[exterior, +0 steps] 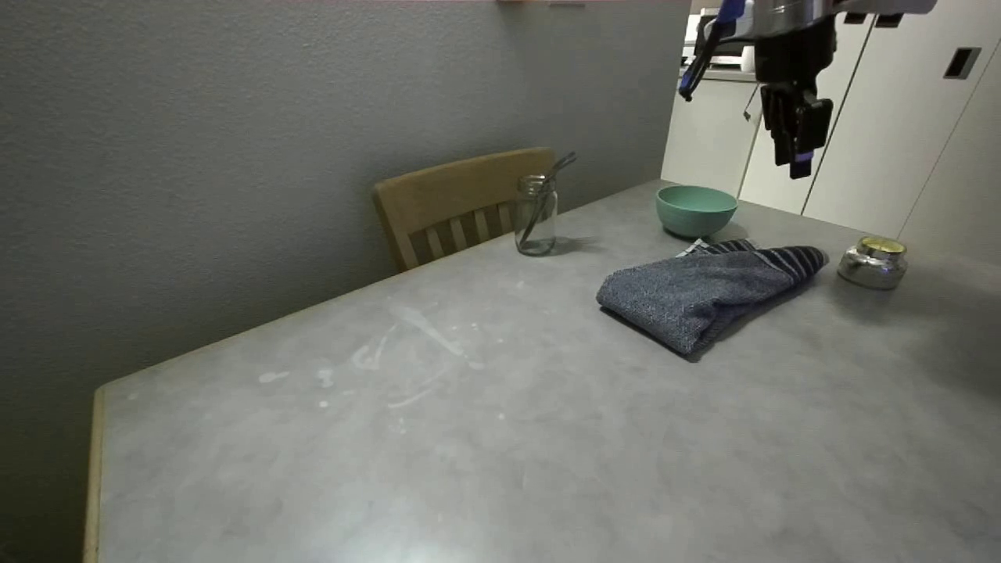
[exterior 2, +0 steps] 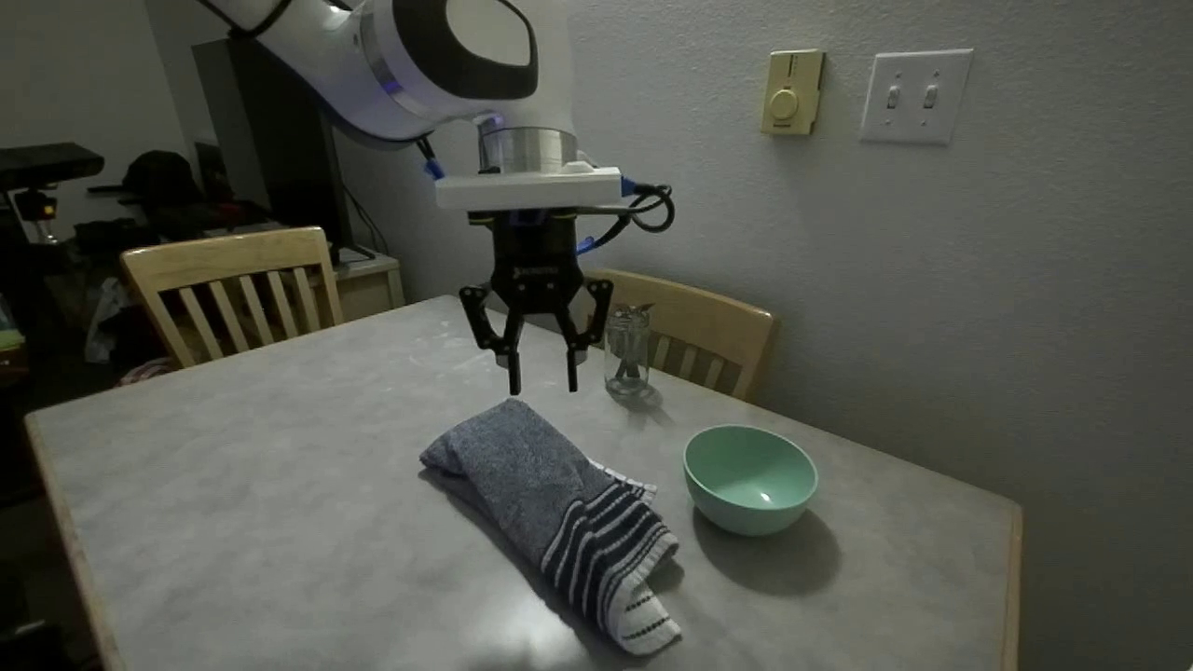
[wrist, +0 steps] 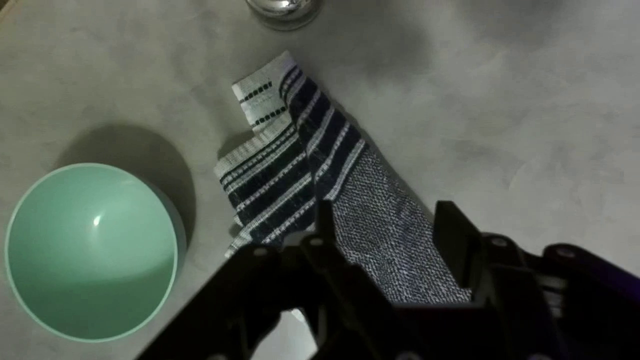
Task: Fold the towel in half from left to right
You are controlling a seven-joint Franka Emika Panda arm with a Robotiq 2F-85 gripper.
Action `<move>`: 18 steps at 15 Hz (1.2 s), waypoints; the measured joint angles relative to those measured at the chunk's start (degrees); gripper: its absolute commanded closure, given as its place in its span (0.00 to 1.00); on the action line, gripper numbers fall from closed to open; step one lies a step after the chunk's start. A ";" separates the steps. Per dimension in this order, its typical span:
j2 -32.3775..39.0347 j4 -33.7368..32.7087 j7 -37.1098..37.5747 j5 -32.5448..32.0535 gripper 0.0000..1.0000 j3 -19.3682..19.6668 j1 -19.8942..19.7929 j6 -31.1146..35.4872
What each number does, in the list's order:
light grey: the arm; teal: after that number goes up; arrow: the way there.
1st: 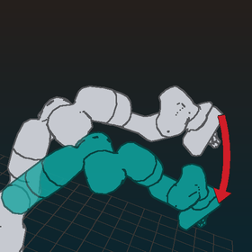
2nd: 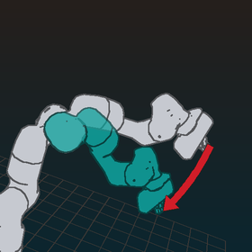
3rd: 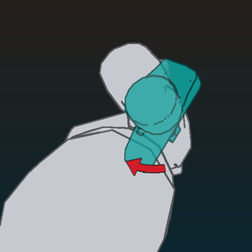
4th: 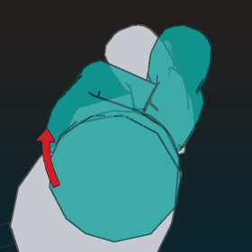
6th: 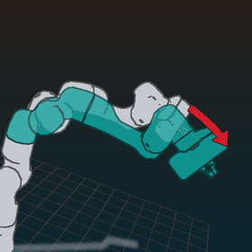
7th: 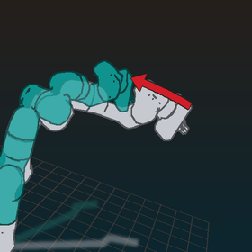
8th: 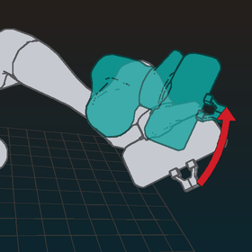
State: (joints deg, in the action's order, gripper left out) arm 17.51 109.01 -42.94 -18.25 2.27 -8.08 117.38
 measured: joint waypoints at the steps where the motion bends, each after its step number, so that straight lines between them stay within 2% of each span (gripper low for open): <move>1: 0.00 0.13 -0.29 0.00 0.07 0.00 0.00 0.00; 3: -0.01 0.17 -0.58 -0.01 0.00 -0.01 0.14 0.00; 7: -0.92 0.23 -0.53 -0.19 0.00 -0.28 1.11 -1.93; 18: -15.72 -1.05 5.68 -4.88 0.00 -1.39 7.36 -23.34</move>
State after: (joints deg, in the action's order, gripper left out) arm 1.79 107.96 -37.26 -23.13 0.88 -0.71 94.04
